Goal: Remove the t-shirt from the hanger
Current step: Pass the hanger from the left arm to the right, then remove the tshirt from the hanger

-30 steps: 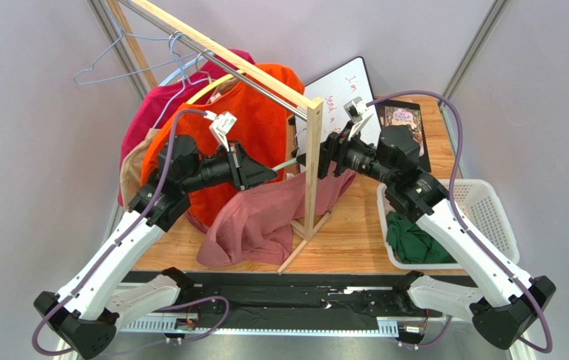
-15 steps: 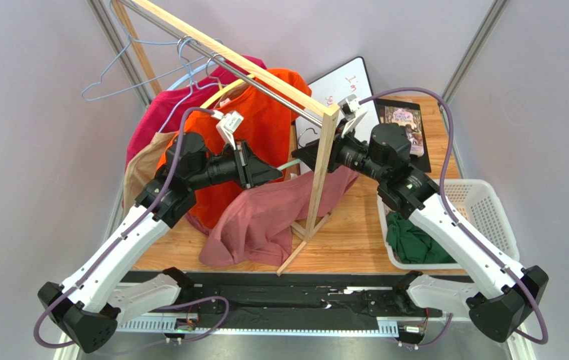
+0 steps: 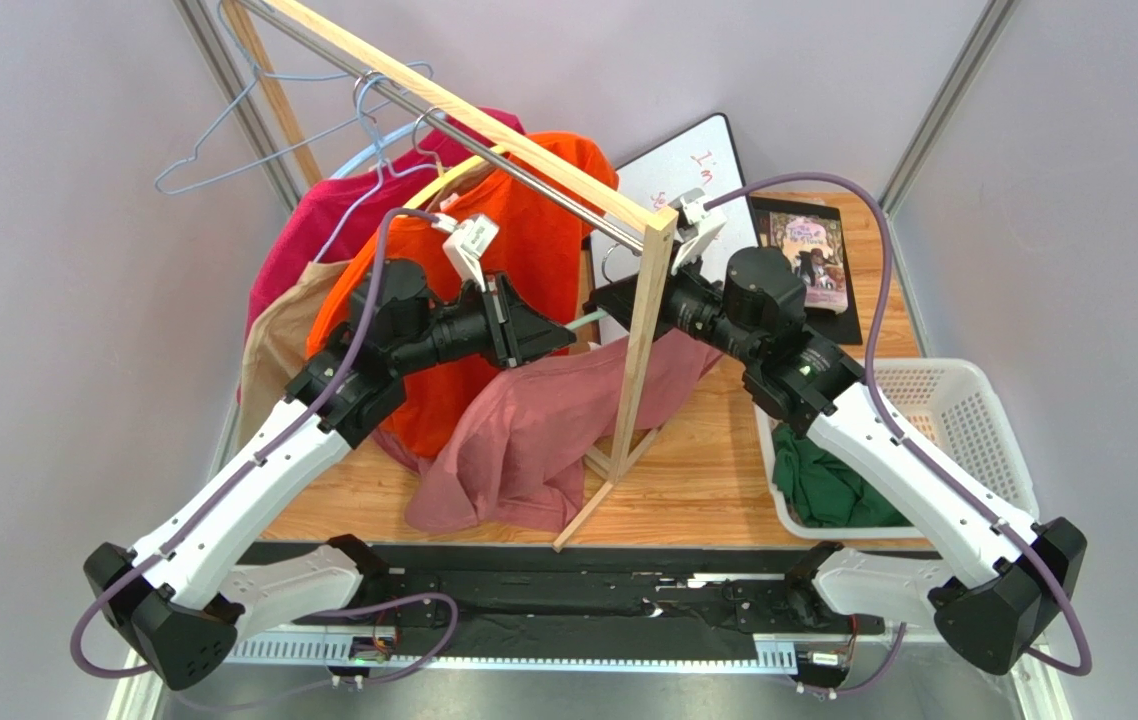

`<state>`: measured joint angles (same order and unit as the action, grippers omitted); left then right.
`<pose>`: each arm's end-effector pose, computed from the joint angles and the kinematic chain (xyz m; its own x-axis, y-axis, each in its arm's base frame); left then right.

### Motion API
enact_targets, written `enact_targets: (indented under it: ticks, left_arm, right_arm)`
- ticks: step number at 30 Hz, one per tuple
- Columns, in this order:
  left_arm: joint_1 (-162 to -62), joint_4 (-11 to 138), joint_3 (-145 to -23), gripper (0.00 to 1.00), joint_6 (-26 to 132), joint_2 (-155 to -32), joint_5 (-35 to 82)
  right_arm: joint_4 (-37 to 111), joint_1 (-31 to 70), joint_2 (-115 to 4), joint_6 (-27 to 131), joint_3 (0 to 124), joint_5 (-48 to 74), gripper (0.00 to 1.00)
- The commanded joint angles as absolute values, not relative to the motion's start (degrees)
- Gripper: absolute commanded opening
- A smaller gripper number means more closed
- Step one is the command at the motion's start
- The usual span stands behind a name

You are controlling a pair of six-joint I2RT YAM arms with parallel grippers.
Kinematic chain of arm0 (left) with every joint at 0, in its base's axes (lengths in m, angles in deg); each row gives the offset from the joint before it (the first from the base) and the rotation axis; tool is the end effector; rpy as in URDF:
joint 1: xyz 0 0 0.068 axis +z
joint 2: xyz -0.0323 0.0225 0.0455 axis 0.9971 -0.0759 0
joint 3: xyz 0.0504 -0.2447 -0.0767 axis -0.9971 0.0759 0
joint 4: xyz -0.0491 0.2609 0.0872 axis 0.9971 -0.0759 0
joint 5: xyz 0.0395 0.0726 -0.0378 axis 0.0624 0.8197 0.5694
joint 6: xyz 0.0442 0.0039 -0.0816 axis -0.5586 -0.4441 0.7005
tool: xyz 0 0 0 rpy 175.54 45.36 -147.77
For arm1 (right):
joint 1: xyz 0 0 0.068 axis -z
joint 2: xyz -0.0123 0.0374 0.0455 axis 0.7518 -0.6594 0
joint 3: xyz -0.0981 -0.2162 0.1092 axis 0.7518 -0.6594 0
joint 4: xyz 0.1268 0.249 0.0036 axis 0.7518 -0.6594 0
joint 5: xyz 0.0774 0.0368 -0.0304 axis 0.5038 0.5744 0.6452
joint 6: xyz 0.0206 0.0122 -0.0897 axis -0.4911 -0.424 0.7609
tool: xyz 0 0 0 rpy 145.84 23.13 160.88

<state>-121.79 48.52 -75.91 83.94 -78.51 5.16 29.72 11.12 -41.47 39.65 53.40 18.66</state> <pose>0.2235 -0.2093 0.3848 -0.6930 -0.2430 -0.6788 0.5621 0.4076 -0.7197 0.2573 0.2231 0.3833 -0.3611 0.1242 -0.9242 -0.6970 0.6225 0.3559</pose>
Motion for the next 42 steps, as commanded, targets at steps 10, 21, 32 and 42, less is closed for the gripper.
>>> enact_targets:
  ticks: [10, 21, 32, 42]
  left_arm:
    - [-123.2, 39.3, -71.3, 0.48, 69.3, -64.2, 5.7]
    - [-123.2, 34.8, -66.4, 0.69, 67.7, -57.9, 7.3]
    - [-123.2, 27.9, -71.6, 0.75, 63.9, -54.6, 15.8]
    - [-123.2, 31.5, -66.5, 0.67, 65.8, -58.6, 12.8]
  right_arm:
    - [26.2, 13.2, -34.5, 37.4, 51.3, 0.5, 0.0]
    - [24.8, 13.2, -32.9, 36.5, 52.3, 0.0, 0.0]
    - [24.2, 13.2, -30.3, 35.8, 50.9, 2.6, 0.0]
    - [23.5, 13.2, -29.1, 35.6, 51.9, 2.2, 0.0]
